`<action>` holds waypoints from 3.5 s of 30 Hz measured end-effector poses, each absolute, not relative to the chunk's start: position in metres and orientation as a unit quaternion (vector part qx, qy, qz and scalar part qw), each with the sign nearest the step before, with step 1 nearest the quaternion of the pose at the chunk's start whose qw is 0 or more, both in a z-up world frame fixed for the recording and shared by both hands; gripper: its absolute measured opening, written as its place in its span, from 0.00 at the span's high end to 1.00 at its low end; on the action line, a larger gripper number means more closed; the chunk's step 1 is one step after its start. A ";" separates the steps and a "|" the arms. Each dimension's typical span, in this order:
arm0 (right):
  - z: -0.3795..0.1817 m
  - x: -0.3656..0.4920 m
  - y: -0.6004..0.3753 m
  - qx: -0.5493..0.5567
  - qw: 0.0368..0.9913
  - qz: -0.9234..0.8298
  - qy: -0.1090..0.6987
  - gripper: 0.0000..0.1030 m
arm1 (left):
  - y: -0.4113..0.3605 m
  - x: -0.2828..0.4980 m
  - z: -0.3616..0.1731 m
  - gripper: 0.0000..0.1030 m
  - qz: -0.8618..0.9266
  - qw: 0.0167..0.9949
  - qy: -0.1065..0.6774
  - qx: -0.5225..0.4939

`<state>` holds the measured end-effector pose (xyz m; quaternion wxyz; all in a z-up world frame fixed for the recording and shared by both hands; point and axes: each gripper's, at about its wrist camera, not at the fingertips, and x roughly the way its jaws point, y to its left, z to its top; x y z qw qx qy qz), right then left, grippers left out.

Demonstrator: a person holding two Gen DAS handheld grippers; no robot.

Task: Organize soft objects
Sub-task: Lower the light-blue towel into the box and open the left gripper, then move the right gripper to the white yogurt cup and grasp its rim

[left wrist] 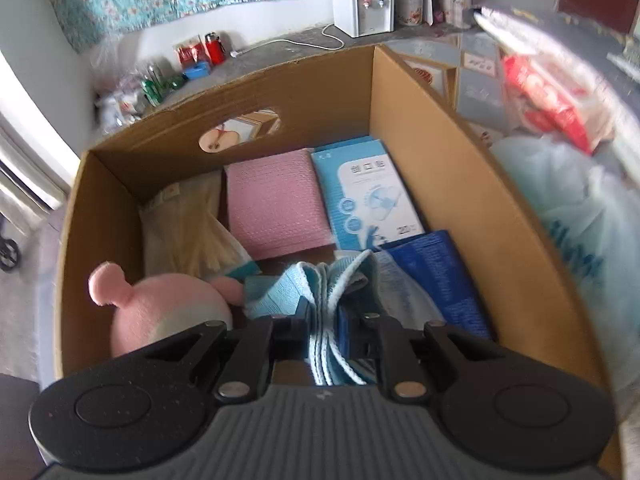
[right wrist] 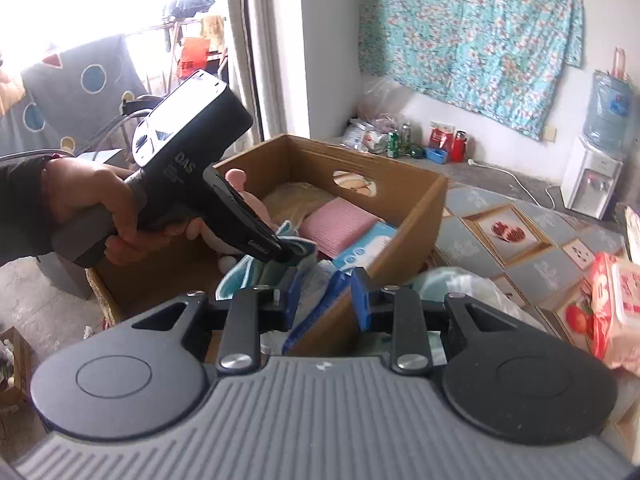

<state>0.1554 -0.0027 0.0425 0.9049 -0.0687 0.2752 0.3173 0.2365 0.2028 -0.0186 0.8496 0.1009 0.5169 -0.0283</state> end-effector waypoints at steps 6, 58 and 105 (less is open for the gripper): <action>0.035 0.148 -0.022 -0.055 0.904 0.311 0.289 0.73 | 0.197 0.239 -0.041 0.64 -0.002 0.836 0.537 0.110; 0.021 0.013 -0.270 0.129 0.934 0.066 0.326 0.49 | 0.000 0.030 0.032 0.27 -0.150 0.937 0.306 -0.076; -0.071 0.102 -0.323 0.314 0.847 0.126 0.411 0.76 | -0.141 0.109 -0.073 0.43 -0.216 0.928 0.302 0.031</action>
